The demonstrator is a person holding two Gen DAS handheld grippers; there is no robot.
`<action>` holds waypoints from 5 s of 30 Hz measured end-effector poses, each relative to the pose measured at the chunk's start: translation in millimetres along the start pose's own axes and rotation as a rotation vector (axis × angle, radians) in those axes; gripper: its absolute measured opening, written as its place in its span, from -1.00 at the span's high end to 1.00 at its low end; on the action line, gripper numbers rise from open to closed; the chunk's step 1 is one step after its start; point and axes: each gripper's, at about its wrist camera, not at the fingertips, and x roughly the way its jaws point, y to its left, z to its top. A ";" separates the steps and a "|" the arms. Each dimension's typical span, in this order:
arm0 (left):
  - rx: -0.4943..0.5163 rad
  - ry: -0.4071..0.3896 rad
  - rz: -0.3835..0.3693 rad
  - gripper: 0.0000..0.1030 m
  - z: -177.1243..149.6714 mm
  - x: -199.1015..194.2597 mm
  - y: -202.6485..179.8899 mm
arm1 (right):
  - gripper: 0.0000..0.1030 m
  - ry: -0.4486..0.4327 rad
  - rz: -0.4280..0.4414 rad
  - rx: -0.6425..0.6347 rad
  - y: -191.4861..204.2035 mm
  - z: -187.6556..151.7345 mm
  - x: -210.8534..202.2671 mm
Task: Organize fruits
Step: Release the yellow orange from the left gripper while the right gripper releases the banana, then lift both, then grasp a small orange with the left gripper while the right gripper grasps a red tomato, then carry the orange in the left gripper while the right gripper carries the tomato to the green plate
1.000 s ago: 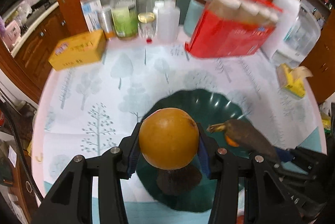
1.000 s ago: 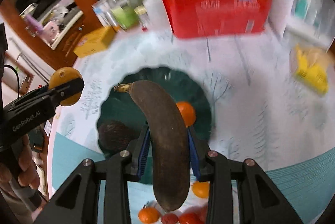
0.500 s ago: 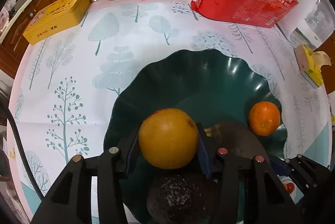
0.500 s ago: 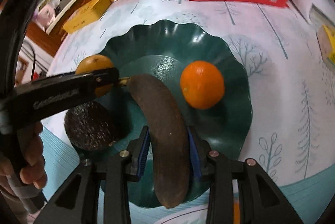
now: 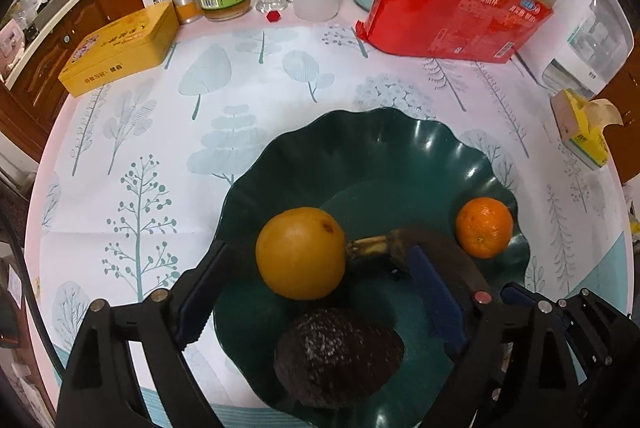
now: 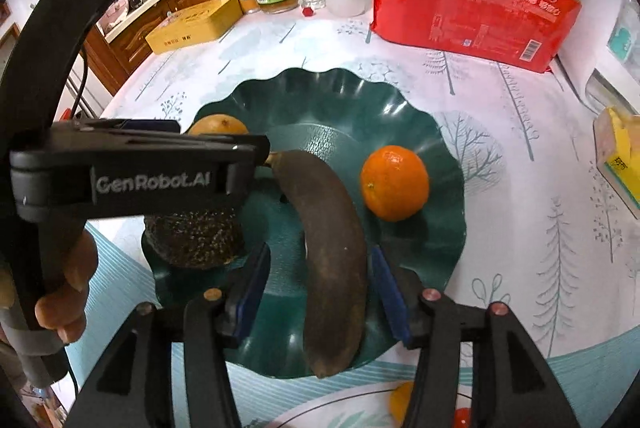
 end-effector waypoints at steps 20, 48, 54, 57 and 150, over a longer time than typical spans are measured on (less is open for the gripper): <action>-0.032 -0.087 0.031 -0.99 -27.3 -90.4 5.0 | -0.05 -0.064 -0.018 0.003 9.9 -7.9 -60.7; 0.001 -0.328 -0.012 -0.99 -141.1 -266.6 -57.1 | -0.04 -0.238 -0.123 0.061 -6.0 -102.1 -235.6; 0.000 -0.345 -0.013 -0.99 -158.8 -263.3 -68.3 | -0.04 -0.269 -0.153 0.031 -6.5 -117.4 -247.8; -0.005 -0.315 -0.041 -0.99 -165.2 -252.2 -72.5 | -0.04 -0.272 -0.137 0.041 -12.1 -123.1 -249.0; 0.008 -0.239 -0.039 0.36 3.9 -197.5 -39.4 | 0.46 -0.229 0.110 -0.095 -26.7 78.5 -179.1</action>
